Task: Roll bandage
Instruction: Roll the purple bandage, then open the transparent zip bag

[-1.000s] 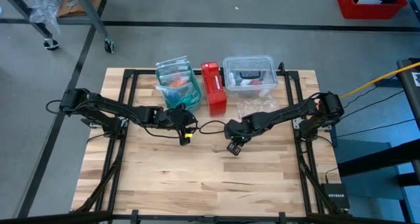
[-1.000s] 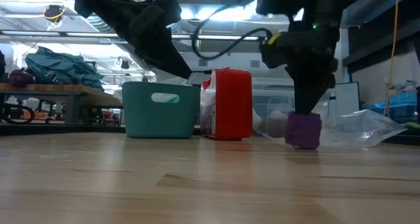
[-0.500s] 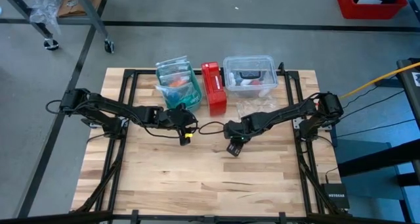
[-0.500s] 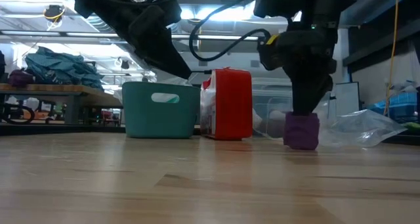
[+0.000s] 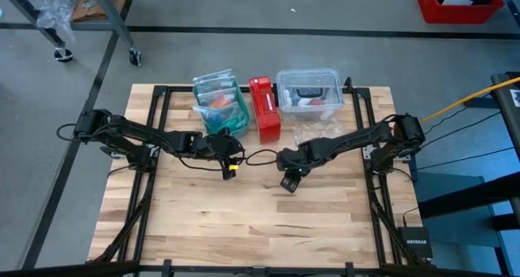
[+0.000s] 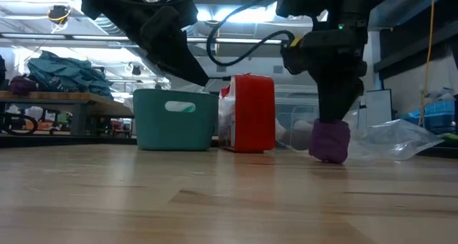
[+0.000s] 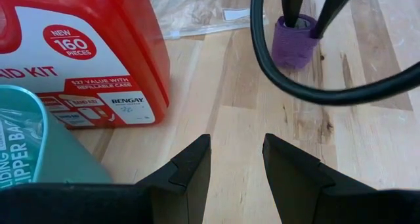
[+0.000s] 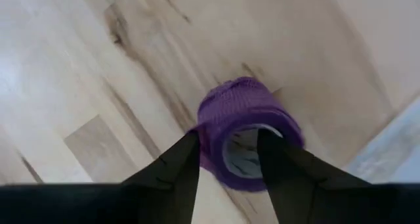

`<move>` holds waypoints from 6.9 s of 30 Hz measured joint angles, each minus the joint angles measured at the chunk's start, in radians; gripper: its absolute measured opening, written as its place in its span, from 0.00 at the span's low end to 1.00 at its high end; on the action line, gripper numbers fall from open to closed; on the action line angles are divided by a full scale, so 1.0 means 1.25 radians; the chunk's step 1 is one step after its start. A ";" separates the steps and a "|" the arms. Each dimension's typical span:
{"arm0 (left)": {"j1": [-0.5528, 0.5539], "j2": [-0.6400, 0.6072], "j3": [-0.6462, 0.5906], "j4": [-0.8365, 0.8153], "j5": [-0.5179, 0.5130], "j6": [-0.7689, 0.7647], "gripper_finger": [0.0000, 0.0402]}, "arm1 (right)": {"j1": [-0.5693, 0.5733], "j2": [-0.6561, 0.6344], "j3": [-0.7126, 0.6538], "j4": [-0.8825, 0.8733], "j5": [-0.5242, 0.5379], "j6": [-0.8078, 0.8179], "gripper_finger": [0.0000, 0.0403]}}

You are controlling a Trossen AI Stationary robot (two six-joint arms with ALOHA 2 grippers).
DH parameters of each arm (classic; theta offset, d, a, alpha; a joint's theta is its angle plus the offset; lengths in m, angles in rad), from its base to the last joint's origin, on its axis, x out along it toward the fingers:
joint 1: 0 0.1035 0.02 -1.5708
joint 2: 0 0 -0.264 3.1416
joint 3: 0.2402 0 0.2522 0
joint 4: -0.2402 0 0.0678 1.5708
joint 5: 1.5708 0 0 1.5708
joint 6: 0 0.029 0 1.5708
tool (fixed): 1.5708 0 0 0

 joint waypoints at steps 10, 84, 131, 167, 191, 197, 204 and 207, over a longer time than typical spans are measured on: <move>0.000 0.000 0.000 0.000 0.000 0.000 0.32 | 0.001 0.000 0.083 -0.094 0.016 -0.007 0.33; 0.000 -0.001 0.000 0.047 0.000 0.021 0.32 | 0.016 -0.669 -0.330 -0.422 0.513 0.720 0.33; 0.017 -0.001 0.000 0.047 0.000 0.036 0.32 | -0.743 -0.457 -0.328 -0.212 0.040 0.035 0.33; 0.017 -0.001 0.000 0.047 0.000 0.021 0.32 | -0.742 -0.565 -0.301 -0.272 -0.099 -0.068 0.01; 0.017 -0.001 0.000 0.396 0.000 -0.130 0.32 | -0.742 -0.906 0.174 -0.397 -0.119 -0.091 0.00; 0.017 -0.001 0.000 0.516 0.000 -0.225 0.32 | -0.742 -0.911 0.250 -0.375 -0.175 -0.092 0.00; 0.018 0.029 0.001 0.597 0.000 -0.319 0.32 | -0.742 -0.908 0.255 -0.260 -0.272 -0.091 0.00; 0.018 0.073 0.004 0.632 0.011 -0.358 0.32 | -0.741 -0.904 0.247 -0.221 -0.297 -0.091 0.00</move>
